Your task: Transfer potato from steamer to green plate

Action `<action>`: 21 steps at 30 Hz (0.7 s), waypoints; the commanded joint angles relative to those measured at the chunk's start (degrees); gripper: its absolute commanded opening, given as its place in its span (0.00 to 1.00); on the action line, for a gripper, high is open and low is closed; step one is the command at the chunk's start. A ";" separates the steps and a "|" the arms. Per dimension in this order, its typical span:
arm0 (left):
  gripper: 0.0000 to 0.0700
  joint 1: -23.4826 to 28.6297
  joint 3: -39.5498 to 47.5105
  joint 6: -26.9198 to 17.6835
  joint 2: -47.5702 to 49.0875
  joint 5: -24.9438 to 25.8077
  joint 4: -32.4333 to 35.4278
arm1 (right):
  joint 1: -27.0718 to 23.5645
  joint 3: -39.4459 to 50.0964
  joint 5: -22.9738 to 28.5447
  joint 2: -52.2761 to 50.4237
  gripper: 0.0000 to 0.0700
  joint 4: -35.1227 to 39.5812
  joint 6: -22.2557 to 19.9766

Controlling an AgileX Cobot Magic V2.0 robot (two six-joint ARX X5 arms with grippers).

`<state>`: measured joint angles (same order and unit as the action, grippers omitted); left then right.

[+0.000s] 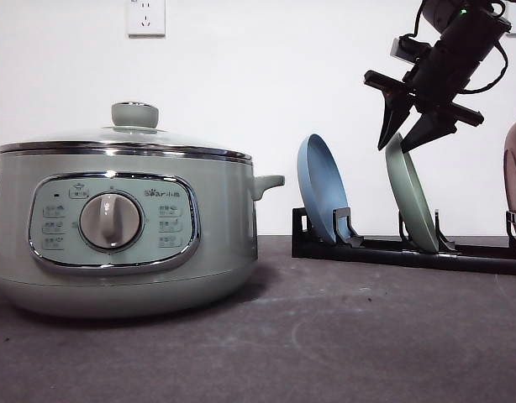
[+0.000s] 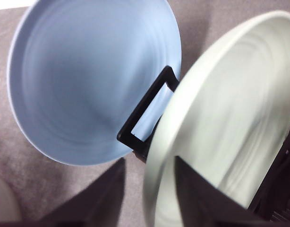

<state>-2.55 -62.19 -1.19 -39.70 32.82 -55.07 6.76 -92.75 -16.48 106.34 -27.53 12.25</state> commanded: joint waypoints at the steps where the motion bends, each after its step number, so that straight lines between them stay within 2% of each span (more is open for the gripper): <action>1: 0.92 -0.11 -1.16 -0.87 -0.33 0.17 0.58 | 0.28 -1.42 0.01 0.92 0.14 0.49 0.50; 8: 0.92 -0.11 -1.16 -0.87 -0.33 0.17 0.57 | 0.22 -1.44 -0.02 0.92 0.01 0.44 0.86; 21: 0.92 -0.11 -1.16 -0.90 -0.33 0.17 0.57 | 0.28 -1.46 -3.22 -2.19 0.01 1.84 0.85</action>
<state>-2.55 -62.19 -1.20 -39.70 32.82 -55.08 6.76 -92.75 -19.62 105.43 -27.20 13.15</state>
